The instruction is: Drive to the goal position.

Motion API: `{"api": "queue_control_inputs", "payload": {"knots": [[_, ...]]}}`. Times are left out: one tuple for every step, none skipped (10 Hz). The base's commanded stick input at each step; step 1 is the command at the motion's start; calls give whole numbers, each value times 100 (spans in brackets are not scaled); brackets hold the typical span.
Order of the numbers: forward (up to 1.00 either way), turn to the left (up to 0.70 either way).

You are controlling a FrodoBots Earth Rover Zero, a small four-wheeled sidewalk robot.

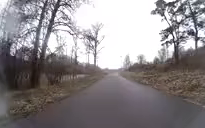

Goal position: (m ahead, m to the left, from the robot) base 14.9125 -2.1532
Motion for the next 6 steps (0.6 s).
{"api": "queue_control_inputs", "payload": {"knots": [[84,0],[85,0],[85,-16],[85,-23],[85,0],[85,0]]}}
